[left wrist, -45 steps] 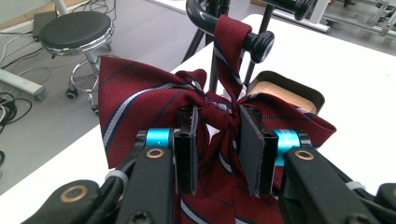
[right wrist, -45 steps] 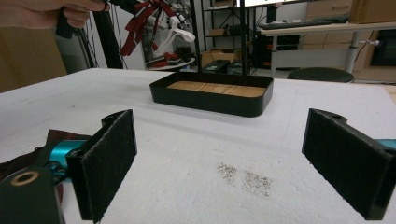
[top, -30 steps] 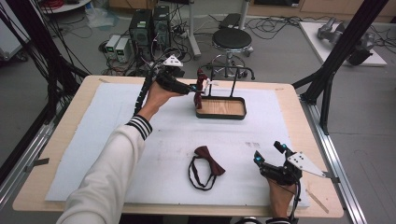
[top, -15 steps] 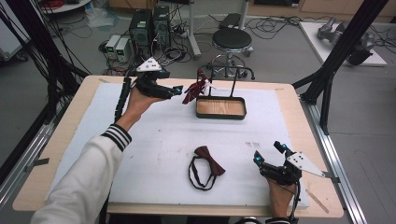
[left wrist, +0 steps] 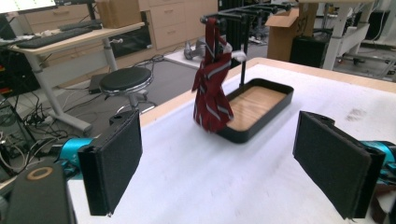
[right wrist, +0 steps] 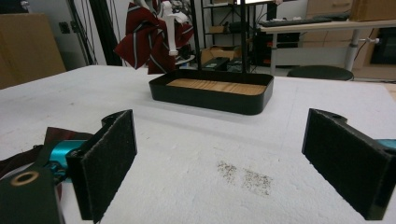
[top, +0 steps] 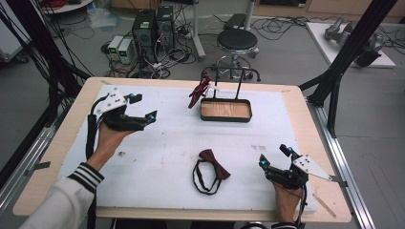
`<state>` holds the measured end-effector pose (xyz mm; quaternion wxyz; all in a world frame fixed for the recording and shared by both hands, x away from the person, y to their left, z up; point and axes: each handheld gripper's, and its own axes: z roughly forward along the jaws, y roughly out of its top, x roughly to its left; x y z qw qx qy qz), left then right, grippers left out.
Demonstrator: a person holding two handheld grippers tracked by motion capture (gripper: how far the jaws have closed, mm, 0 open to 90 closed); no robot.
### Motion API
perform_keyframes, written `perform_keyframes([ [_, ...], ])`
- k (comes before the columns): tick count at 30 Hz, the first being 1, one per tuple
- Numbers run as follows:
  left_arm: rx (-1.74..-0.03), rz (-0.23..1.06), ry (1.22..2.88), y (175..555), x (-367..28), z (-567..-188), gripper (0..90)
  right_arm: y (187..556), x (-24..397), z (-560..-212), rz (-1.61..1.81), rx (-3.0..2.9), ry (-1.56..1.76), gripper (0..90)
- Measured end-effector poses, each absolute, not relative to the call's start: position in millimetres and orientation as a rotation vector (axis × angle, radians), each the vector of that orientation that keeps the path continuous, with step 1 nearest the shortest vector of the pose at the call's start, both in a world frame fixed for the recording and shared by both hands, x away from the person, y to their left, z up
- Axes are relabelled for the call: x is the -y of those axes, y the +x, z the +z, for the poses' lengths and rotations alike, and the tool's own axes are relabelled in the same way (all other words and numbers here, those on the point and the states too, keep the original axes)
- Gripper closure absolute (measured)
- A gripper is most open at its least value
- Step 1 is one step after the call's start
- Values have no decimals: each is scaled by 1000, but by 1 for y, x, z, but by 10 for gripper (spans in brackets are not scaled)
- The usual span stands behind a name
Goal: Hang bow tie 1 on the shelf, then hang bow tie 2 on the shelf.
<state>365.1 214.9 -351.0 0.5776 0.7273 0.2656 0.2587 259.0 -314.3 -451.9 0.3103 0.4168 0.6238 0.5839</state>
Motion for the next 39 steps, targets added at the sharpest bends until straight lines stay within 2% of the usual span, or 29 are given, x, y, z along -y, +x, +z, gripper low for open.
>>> perform_keyframes([
  [6, -627, 635, 1635, 332, -231, -377, 159, 259, 314, -452, 1539, -1647, 1101, 93],
  [12, -649, 633, 1597, 315, -240, -398, 159, 259, 314, -452, 1533, -1650, 1102, 93],
  [39, -678, 680, 1562, 299, -250, -418, 159, 258, 312, -451, 1506, -1650, 1099, 93],
])
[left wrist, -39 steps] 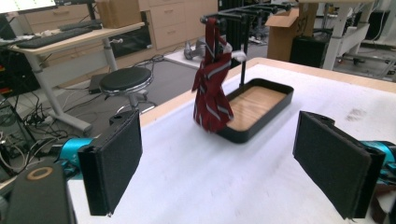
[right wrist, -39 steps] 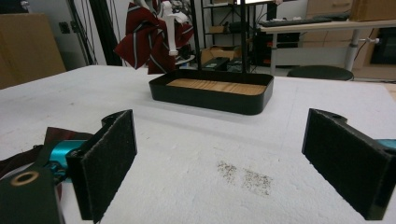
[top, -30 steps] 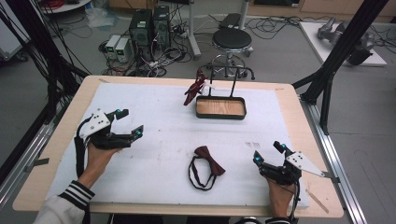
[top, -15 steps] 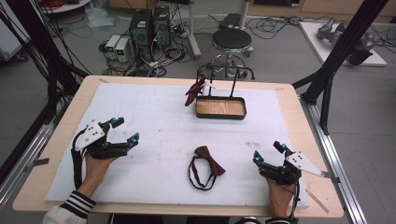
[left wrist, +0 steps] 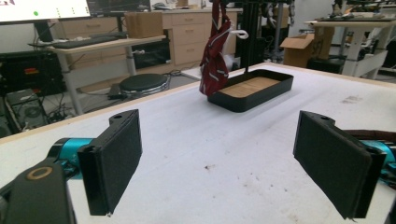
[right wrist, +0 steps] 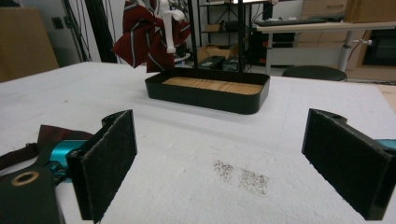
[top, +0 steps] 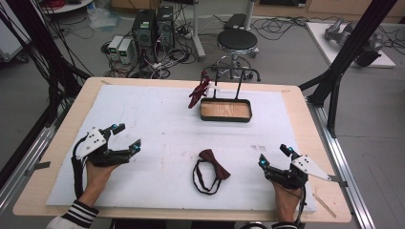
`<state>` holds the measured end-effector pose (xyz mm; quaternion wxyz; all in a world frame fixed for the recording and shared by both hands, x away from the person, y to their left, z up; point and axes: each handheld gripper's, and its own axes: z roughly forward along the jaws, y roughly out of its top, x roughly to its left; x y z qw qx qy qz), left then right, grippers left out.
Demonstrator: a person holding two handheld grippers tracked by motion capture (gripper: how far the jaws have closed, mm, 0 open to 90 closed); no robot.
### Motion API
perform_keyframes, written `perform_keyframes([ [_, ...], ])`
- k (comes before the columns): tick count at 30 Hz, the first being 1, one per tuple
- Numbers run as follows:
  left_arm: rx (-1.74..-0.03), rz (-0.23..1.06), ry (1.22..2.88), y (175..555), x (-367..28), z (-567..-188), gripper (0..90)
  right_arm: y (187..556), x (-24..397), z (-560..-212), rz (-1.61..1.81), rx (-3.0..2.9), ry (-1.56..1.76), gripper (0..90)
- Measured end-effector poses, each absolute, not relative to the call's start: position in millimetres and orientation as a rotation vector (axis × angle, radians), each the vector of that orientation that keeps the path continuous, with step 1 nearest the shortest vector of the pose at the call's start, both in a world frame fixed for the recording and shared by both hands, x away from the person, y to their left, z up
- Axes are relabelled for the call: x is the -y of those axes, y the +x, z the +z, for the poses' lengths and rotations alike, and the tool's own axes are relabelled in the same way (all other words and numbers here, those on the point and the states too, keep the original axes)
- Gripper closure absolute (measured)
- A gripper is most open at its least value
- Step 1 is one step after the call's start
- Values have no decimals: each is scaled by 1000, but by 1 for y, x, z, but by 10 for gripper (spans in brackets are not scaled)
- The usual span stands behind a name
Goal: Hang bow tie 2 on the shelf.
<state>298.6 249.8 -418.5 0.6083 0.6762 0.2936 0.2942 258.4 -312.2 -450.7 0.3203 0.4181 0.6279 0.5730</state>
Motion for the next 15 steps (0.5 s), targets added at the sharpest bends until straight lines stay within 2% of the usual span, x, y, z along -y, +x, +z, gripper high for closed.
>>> perform_keyframes([
  [7, -696, 671, 1546, 294, -259, -427, 159, 255, 313, -442, 1510, -1636, 1083, 94],
  [15, -697, 656, 1533, 293, -263, -433, 159, 250, 302, -417, 1491, -1743, 1025, 93],
])
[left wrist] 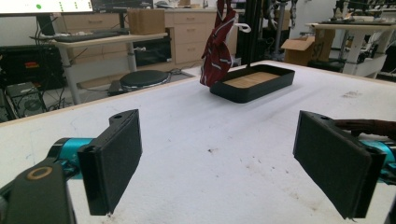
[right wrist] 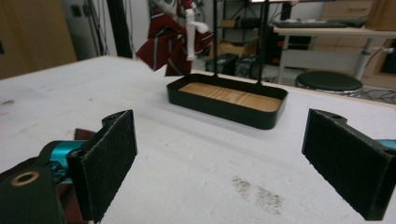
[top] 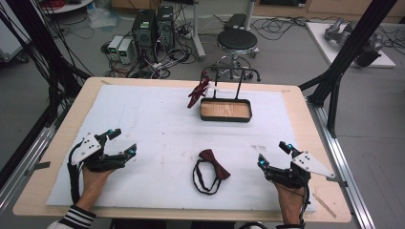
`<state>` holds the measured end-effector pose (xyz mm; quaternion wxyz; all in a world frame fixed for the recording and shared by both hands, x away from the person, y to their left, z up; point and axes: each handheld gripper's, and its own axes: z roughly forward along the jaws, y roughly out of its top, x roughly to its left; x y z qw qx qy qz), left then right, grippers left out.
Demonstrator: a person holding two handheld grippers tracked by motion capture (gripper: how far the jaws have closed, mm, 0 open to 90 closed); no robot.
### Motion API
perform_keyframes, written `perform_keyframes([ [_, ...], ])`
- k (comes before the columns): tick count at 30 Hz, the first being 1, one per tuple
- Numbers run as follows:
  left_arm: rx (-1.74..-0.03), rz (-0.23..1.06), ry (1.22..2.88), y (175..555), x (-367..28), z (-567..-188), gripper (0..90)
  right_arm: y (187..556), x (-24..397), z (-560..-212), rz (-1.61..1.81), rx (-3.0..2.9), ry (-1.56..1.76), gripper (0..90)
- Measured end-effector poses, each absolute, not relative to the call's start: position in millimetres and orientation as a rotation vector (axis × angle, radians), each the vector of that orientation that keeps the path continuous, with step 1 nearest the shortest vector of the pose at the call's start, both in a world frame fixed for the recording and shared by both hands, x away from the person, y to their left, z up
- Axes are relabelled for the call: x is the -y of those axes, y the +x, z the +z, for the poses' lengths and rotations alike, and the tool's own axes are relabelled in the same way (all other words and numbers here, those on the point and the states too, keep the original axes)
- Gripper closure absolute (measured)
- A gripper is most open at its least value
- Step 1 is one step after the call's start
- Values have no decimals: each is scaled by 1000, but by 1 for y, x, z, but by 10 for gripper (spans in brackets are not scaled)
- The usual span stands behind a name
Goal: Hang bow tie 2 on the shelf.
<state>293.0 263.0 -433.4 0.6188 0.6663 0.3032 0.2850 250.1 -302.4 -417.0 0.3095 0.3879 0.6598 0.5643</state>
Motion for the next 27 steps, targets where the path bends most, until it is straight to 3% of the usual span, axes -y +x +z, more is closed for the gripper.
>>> perform_keyframes([
  [15, -694, 664, 1551, 292, -259, -444, 160, 243, 257, -382, 1359, -2079, 875, 94],
  [20, -696, 676, 1551, 292, -260, -445, 160, 244, 239, -380, 1328, -2160, 840, 146],
  [27, -698, 684, 1553, 291, -261, -448, 160, 249, 225, -385, 1318, -2272, 812, 145],
])
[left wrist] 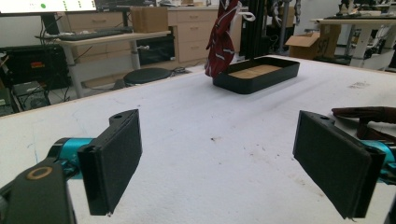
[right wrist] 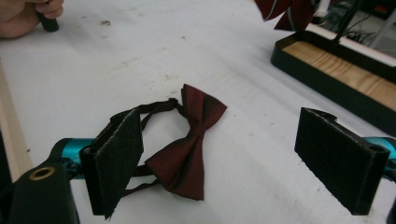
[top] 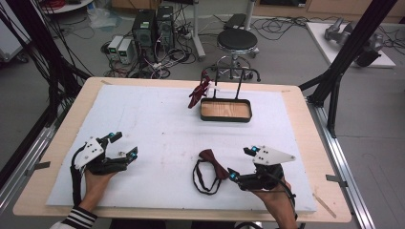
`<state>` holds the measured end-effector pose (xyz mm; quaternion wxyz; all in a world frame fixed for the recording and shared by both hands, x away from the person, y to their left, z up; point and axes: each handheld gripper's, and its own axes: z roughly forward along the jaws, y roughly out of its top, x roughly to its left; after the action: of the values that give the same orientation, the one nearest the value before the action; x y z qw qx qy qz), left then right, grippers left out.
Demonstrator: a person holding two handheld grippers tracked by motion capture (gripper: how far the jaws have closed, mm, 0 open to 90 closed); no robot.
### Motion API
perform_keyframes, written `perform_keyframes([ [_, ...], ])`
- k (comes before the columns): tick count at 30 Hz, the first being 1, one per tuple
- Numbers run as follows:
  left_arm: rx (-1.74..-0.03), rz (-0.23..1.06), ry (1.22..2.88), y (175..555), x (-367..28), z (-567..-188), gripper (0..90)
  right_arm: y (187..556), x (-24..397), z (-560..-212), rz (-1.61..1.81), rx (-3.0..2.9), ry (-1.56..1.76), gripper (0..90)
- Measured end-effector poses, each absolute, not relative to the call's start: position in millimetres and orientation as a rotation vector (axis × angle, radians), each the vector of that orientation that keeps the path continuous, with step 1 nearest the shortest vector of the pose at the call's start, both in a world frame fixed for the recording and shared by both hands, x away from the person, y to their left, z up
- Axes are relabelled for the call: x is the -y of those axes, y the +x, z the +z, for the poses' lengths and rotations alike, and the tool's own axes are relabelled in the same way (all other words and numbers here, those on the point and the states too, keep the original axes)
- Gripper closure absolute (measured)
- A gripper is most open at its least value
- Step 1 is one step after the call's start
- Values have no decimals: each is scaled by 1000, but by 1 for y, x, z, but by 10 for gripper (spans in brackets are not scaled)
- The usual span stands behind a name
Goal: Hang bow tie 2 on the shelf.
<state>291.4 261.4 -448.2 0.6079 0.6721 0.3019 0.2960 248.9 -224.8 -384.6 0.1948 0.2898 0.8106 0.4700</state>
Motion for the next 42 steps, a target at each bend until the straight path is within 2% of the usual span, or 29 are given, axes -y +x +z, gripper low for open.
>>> perform_keyframes([
  [8, -689, 689, 1551, 290, -260, -451, 160, 255, 212, -395, 1230, -2411, 816, 146],
  [28, -690, 690, 1532, 289, -261, -451, 160, 264, 183, -415, 1016, -2621, 773, 249],
  [42, -683, 706, 1500, 286, -263, -453, 160, 269, 173, -420, 927, -2658, 776, 373],
])
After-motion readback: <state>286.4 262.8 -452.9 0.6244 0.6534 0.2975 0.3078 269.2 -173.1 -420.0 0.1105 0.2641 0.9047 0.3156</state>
